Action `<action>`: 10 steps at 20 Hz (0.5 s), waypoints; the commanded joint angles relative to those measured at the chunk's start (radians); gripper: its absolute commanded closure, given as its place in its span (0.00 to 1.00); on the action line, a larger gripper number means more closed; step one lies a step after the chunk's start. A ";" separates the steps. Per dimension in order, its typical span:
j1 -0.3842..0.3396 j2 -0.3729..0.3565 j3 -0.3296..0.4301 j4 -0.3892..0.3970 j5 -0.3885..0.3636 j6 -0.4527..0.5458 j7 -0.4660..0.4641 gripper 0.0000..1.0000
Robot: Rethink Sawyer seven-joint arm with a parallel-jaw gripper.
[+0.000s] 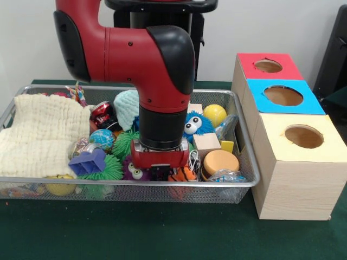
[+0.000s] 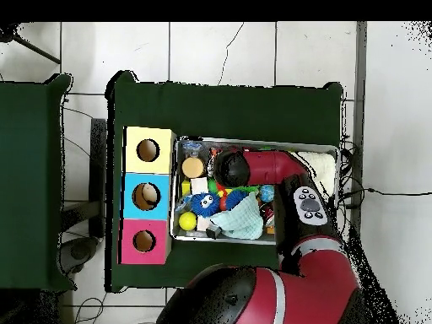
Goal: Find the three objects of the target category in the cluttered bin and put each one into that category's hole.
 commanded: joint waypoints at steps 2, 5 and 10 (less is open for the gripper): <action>0.029 0.001 -0.060 0.082 0.058 -0.035 0.237 1.00; 0.035 -0.004 -0.065 0.078 0.078 -0.019 0.225 1.00; 0.035 -0.022 -0.066 0.080 0.108 0.010 0.195 1.00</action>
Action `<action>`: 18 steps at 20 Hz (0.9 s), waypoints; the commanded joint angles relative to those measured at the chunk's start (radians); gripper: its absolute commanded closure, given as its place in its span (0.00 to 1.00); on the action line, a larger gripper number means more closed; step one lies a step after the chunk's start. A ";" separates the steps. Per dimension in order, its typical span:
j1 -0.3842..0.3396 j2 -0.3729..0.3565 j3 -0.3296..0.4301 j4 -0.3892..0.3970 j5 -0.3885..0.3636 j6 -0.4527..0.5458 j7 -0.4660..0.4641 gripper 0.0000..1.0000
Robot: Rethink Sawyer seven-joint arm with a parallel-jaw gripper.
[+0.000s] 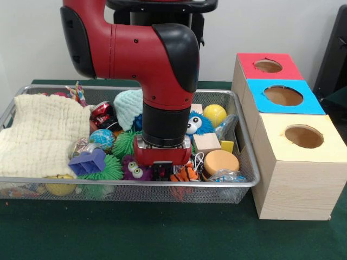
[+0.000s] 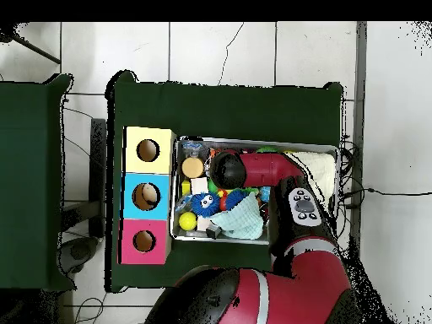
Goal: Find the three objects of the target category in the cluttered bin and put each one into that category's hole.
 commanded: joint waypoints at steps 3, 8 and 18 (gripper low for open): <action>-0.004 -0.029 -0.020 0.077 0.077 0.037 0.181 1.00; -0.010 -0.039 -0.019 0.084 0.091 0.047 0.161 1.00; -0.015 -0.049 -0.022 0.096 0.108 0.055 0.146 1.00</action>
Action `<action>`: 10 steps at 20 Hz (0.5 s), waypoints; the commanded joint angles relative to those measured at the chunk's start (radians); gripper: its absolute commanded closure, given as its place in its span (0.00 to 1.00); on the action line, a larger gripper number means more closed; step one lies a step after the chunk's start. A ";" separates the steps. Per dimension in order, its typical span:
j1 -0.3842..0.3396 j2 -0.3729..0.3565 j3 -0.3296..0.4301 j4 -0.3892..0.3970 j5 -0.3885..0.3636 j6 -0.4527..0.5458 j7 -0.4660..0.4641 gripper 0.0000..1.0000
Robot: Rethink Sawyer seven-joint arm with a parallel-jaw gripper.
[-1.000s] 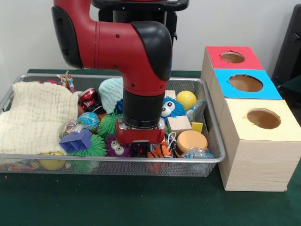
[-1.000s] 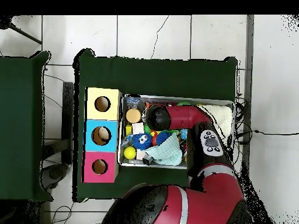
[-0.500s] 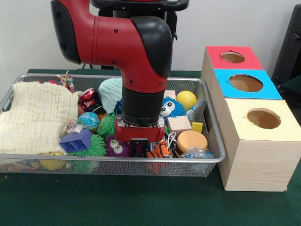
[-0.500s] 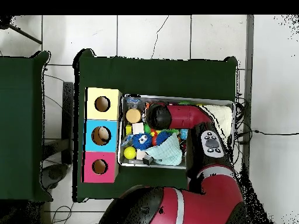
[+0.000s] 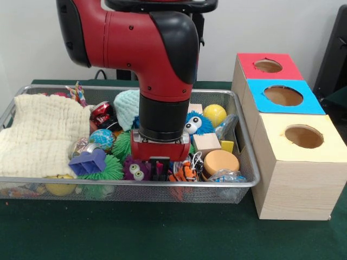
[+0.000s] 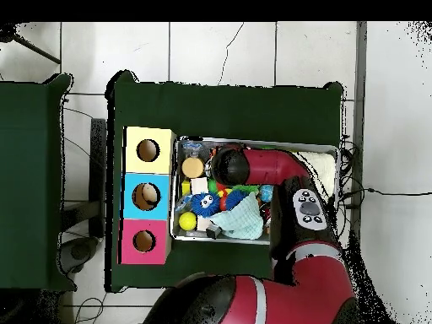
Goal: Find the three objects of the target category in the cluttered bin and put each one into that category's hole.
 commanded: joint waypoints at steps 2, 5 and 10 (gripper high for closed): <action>-0.020 -0.013 -0.002 0.092 0.040 0.055 0.144 1.00; -0.019 -0.016 -0.001 0.090 0.044 0.067 0.141 1.00; -0.018 -0.040 -0.009 0.104 0.063 0.084 0.149 1.00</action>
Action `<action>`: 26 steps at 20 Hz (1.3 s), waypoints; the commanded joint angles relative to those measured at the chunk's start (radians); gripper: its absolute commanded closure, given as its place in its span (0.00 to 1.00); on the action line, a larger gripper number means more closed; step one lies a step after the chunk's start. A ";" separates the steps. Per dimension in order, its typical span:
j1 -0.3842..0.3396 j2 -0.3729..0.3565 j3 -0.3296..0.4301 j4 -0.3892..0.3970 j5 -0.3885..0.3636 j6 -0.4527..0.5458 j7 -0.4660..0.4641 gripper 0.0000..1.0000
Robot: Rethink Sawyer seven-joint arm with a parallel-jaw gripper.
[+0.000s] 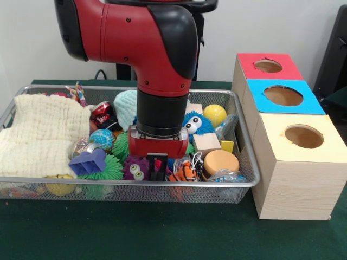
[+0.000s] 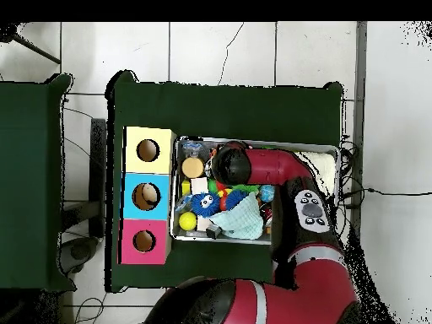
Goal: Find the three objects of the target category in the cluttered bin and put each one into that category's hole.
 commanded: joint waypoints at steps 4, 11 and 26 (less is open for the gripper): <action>-0.015 -0.022 -0.012 0.090 0.058 0.083 0.149 1.00; -0.007 -0.075 -0.021 0.119 0.087 0.112 0.152 1.00; 0.052 -0.136 -0.103 0.172 0.157 0.119 0.193 1.00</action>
